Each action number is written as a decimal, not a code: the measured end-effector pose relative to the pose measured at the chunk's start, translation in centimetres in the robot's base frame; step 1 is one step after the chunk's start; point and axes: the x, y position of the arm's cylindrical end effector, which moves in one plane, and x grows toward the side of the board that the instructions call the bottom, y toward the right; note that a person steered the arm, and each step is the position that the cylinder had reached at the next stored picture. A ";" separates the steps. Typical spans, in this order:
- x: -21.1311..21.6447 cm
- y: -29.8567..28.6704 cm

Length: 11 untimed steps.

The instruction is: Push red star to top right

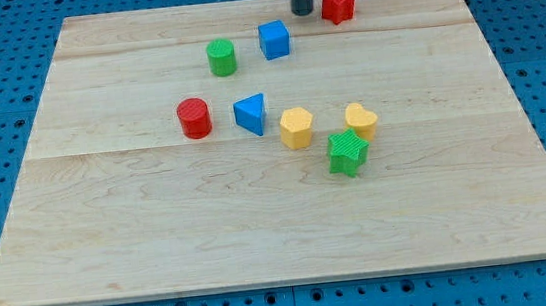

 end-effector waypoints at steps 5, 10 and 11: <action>1.5 5.8; -2.6 7.5; -2.6 10.0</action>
